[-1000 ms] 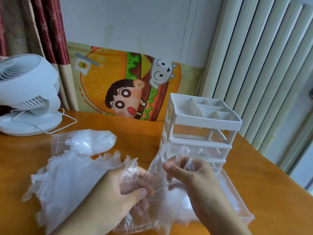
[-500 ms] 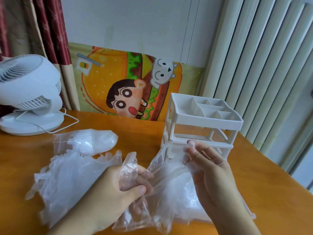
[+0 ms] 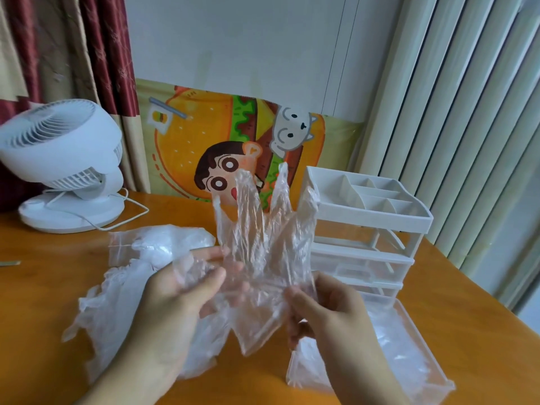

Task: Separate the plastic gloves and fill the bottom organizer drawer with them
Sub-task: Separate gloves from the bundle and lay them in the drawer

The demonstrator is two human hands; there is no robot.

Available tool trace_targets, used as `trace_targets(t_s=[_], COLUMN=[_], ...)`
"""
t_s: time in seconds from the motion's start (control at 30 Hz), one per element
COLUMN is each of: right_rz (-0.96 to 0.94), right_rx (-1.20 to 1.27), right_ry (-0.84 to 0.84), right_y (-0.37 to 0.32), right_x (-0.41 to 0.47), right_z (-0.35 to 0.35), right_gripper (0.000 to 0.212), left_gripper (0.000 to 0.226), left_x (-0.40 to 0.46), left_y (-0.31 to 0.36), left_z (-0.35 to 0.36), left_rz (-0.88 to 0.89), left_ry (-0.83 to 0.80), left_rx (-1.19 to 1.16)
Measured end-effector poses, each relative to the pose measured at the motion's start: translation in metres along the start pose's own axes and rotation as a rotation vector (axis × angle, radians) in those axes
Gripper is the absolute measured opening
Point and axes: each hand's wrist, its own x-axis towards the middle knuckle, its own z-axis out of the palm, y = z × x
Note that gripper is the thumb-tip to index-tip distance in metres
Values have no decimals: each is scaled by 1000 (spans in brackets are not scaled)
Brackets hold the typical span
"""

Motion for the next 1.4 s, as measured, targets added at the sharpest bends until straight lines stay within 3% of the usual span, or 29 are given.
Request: trace_targets(t_s=[0.1,0.2,0.3,0.47,0.63,0.7,0.8,0.93,1.03,1.13,1.23,1.33,1.4], right_rz=[7,19,27,37,-13,0,65,139,47,-26,-22,43,88], right_rx=[60,5,-21,103,48,-60,-292,-600,-870,-1109,-1210,-1247,-1258], right_ry=[24,-33,-40,140,267,297,334,315,306,264,251,257,282], right_y=[-2,-5,-7,-10,-25,-21,-8,15,24,26,31,34,34], right_x=[2,0,-2,4,22,26,29,29,30,30,28,28,29], right_z=[-6,-7,-4,-6,-58,-92,-137,-152,-150,-151,-154,-156,-153], right_gripper=[20,26,28,15,13,15,23,27,26,17,18,14,23], left_gripper=[26,38,19,15,12,23,43,8,8,21,49,73,84], left_x=[16,13,-1,-13,-22,-25,-32,-47,-37,-13,3,9,9], left_y=[1,1,-1,-3,-5,-4,2,21,16,-12,-32,-49,-58], left_z=[-7,-7,-3,10,19,23,32,70,124,164,176,172,170], left_rz=[-196,-349,-223,-20,-39,-39,108,490,646,487,211,41,3], left_ry=[-20,-155,-164,-48,-124,-187,-246,-336,-475,-612,-704,-754,-768], left_rx=[-94,-108,81,57,-32,16,177,481,826,1133,1418,1528,1577])
